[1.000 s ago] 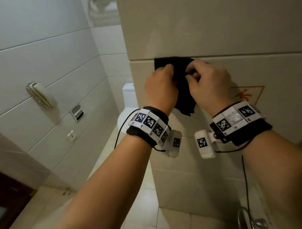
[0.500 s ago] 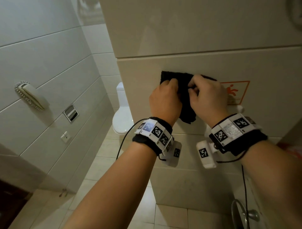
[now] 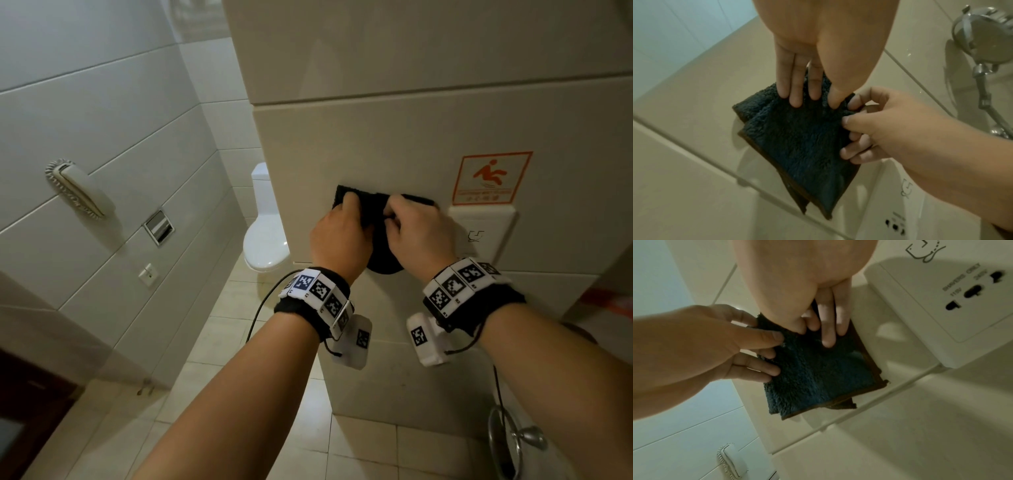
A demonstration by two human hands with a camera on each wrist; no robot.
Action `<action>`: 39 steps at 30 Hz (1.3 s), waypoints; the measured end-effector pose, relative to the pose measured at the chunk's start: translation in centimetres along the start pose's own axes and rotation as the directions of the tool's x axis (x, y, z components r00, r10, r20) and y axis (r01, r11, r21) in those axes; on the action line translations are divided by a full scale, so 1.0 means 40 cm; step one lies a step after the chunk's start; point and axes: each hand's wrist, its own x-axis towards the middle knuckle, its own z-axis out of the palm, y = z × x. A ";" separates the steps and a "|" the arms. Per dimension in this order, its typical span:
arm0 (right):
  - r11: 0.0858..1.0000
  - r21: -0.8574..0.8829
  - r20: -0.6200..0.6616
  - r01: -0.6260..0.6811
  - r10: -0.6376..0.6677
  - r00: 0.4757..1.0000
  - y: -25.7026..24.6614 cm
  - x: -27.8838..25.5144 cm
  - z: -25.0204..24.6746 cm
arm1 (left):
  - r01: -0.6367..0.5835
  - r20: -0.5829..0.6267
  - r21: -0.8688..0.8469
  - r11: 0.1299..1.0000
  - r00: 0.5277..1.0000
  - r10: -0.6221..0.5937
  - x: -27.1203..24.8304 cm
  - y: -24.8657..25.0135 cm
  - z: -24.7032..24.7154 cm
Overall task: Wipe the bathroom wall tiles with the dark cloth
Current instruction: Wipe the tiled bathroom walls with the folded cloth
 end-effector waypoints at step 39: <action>0.997 -0.023 0.254 0.074 -0.066 0.965 -0.156 0.039 0.088 | 0.179 -0.098 -0.191 0.965 0.975 -0.201 -0.042 -0.196 -0.068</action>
